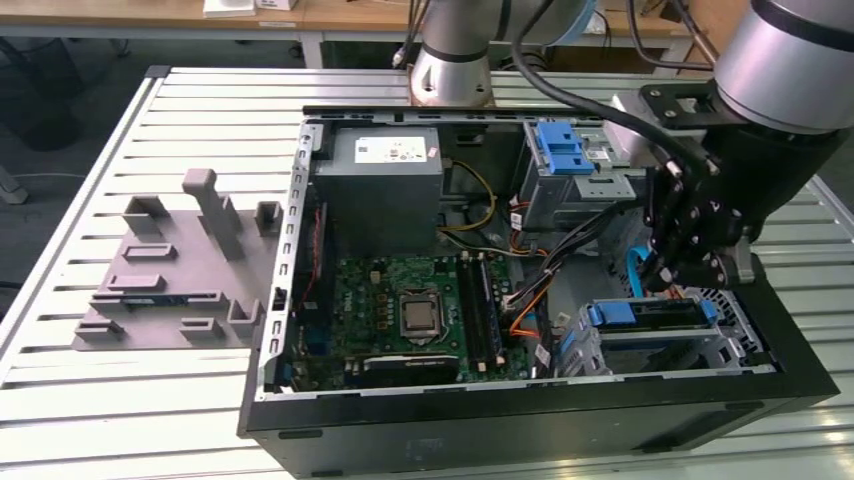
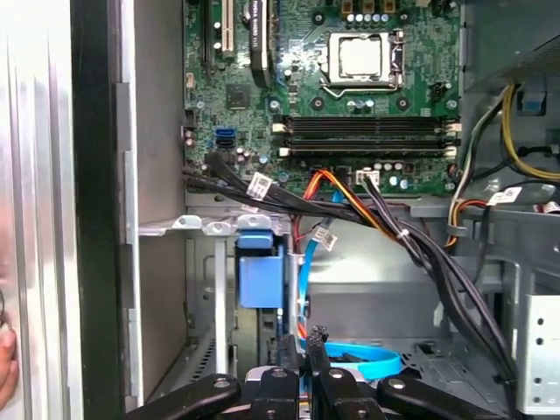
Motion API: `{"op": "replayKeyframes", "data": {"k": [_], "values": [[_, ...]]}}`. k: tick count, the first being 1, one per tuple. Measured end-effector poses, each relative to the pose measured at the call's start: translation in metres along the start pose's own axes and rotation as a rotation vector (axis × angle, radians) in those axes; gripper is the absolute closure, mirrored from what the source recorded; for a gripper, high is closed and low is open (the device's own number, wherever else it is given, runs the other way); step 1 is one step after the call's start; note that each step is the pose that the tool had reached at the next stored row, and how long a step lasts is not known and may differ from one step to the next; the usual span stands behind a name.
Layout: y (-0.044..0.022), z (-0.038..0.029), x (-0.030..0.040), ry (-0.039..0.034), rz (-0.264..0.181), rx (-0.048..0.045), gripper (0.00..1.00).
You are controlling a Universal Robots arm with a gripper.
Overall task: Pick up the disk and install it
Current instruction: 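Insert the second disk wire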
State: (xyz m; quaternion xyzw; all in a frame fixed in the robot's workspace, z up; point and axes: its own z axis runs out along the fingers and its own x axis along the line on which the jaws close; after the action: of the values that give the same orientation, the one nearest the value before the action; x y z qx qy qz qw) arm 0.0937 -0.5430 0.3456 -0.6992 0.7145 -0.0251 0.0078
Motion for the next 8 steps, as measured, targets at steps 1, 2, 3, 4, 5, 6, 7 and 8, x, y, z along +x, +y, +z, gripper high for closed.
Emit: {"op": "replayKeyframes", "data": {"k": [1, 2, 3, 4, 5, 6, 7, 8], "values": [[0.0002, 0.0006, 0.0017, -0.0007, 0.0, 0.0008, 0.84], [0.0003, 0.0009, 0.0023, -0.001, 0.0, 0.0012, 0.84], [0.0004, 0.0009, 0.0023, -0.001, 0.0, 0.0012, 0.84], [0.0003, 0.001, 0.0023, -0.001, 0.0, 0.0013, 0.84], [0.0004, 0.0011, 0.0025, -0.0013, 0.0, 0.0013, 0.84], [0.0004, 0.0012, 0.0031, -0.0075, 0.0, 0.0012, 0.84], [0.0005, 0.0013, 0.0036, -0.025, 0.001, 0.001, 0.84], [0.0006, 0.0013, 0.0042, -0.0444, 0.002, 0.0005, 0.84]]}}
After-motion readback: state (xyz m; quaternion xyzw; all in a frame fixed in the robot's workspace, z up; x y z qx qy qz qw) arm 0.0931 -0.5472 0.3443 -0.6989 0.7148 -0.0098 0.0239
